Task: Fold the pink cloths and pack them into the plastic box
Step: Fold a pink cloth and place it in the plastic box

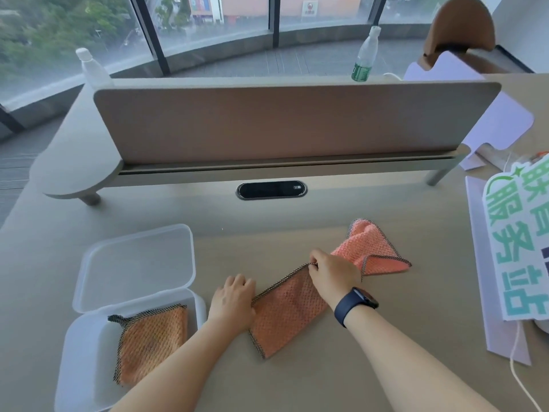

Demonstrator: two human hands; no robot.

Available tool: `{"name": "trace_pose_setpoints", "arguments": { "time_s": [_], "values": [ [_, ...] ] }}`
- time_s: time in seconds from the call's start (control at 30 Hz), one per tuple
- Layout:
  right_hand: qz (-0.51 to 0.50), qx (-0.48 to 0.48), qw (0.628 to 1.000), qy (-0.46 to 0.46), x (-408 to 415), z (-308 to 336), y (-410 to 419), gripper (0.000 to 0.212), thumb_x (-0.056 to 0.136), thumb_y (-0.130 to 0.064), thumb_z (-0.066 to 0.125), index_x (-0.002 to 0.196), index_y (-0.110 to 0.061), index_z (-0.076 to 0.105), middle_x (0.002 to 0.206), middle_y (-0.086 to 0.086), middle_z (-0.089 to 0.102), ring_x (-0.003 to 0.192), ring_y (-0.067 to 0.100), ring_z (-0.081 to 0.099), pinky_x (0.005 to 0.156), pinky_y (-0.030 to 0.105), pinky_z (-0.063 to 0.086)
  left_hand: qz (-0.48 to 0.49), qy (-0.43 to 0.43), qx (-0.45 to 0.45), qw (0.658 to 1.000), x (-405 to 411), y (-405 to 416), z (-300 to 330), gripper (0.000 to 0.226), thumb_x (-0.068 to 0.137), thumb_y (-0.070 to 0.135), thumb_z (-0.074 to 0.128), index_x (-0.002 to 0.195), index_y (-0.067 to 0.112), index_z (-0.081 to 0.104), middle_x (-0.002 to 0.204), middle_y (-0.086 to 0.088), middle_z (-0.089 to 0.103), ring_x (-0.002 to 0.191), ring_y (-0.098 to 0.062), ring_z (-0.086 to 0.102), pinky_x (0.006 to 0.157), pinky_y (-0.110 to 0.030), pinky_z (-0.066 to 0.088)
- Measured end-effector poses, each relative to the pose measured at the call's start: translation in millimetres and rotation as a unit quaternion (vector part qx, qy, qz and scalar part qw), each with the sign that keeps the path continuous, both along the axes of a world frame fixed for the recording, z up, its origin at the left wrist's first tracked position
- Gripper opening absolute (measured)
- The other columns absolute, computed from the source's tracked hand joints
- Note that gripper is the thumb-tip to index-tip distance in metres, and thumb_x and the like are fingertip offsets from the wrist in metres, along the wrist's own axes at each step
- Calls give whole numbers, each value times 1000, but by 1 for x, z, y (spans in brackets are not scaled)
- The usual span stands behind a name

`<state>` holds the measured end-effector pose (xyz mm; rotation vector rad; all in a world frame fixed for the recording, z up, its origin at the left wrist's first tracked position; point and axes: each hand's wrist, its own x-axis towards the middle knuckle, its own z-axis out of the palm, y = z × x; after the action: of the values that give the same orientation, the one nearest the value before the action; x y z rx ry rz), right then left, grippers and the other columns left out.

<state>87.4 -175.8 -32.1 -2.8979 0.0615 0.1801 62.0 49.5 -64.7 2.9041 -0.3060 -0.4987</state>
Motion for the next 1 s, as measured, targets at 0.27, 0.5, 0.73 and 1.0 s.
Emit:
{"name": "trace_pose_setpoints", "arguments": {
  "time_s": [0.27, 0.5, 0.73, 1.0],
  "values": [
    [95, -2, 995, -10, 37, 6, 53, 4, 88, -19, 49, 84, -19, 49, 63, 3, 59, 59, 30, 56, 48, 32, 39, -135, -99, -20, 986, -36, 4, -5, 38, 59, 11, 61, 95, 21, 53, 102, -1, 56, 83, -25, 57, 63, -36, 50],
    [146, 23, 989, 29, 50, -11, 100, 13, 88, -16, 47, 99, -21, 51, 75, 4, 67, 67, 31, 61, 57, 34, 50, -125, -98, -42, 986, -47, 2, 3, 55, 61, 9, 51, 115, 17, 56, 140, -7, 45, 118, -28, 46, 86, -38, 47],
    [175, 110, 974, 98, 33, -28, 109, 47, 93, -15, 46, 138, -26, 40, 119, 9, 64, 105, 31, 60, 82, 38, 51, -87, -54, -59, 993, -54, 8, -13, 40, 64, 17, 45, 101, 16, 62, 115, -2, 60, 110, -24, 56, 84, -37, 49],
    [190, 173, 966, -18, -5, -37, 63, 41, 82, 5, 47, 115, -15, 61, 116, 4, 64, 102, 24, 61, 83, 35, 52, -53, -48, -67, 995, -55, 7, -16, 43, 54, 19, 62, 97, 20, 65, 114, 2, 63, 109, -21, 59, 81, -34, 53]
  ]
}}
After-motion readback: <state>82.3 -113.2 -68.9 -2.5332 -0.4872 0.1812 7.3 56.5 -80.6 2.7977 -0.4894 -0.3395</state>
